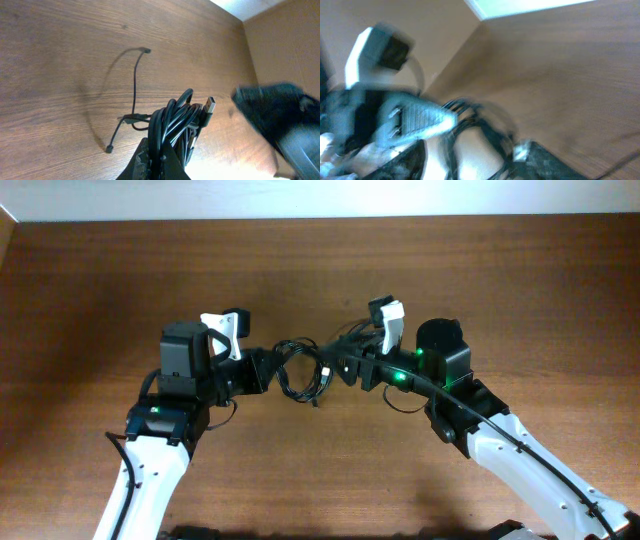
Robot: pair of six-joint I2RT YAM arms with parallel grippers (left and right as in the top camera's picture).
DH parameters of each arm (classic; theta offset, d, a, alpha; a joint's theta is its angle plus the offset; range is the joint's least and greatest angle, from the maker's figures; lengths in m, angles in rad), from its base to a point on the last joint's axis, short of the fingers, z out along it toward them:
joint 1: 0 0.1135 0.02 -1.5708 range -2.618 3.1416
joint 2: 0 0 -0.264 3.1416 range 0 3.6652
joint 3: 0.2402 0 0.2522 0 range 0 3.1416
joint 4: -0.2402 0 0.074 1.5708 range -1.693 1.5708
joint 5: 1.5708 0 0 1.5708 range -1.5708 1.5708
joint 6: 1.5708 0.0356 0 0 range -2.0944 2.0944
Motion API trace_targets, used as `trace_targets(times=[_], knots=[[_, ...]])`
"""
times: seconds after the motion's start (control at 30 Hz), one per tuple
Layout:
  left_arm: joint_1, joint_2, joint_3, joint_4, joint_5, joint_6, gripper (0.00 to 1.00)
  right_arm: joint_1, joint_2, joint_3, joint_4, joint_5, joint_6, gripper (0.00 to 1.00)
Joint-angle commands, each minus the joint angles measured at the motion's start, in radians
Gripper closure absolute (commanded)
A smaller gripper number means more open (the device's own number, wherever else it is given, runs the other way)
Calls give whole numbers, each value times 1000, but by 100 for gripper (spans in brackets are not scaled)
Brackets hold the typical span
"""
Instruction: Untangle cables
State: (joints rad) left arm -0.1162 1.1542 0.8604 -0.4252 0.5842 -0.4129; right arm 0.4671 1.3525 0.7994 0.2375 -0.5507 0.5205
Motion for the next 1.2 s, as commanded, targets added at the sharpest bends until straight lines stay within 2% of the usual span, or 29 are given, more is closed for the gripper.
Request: trace_targets(times=[0.0, 0.17, 0.27, 0.4, 0.47, 0.5, 0.53, 0.57, 0.6, 0.7, 0.73, 0.8, 0.87, 1.0, 1.1, 1.17], knots=[[5, -2, 2, 14, 94, 105, 100, -2, 11, 5, -32, 200, -6, 45], [5, -2, 2, 197, 93, 19, 100, 157, 143, 5, -261, 229, -7, 46], [5, -2, 2, 388, 93, -257, 100, 237, 232, 5, -294, 244, -7, 45], [5, -2, 2, 353, 90, -253, 100, 238, 203, 5, -332, 181, -7, 44], [5, -2, 2, 349, 90, -121, 100, 224, 93, 5, -411, 180, -5, 44], [5, -2, 2, 342, 94, -51, 100, 193, 16, 5, -467, 180, 45, 45], [5, -2, 2, 343, 136, -14, 100, 134, -87, 5, -518, 165, 171, 44], [5, -2, 2, 342, 168, 6, 100, 103, -128, 5, -517, 140, 247, 18], [5, -2, 2, 343, 202, 22, 100, 69, -175, 5, -504, 102, 304, 1], [5, -2, 2, 341, 262, 22, 100, 67, -181, 5, -504, 190, 304, 1], [5, -2, 2, 341, 290, 22, 100, 67, -181, 5, -504, 227, 328, 8], [5, -2, 2, 341, 329, 21, 100, 67, -175, 5, -504, 282, 456, 17], [5, -2, 2, 341, 378, 19, 100, 67, -148, 5, -503, 328, 589, 18], [5, -2, 2, 346, 389, -20, 100, 69, -49, 5, -484, 240, 652, 18], [5, -2, 2, 350, 389, -47, 100, 70, 32, 5, -330, 127, 657, 18], [5, -2, 2, 350, 389, -63, 100, 71, 61, 5, -314, 112, 731, 21]])
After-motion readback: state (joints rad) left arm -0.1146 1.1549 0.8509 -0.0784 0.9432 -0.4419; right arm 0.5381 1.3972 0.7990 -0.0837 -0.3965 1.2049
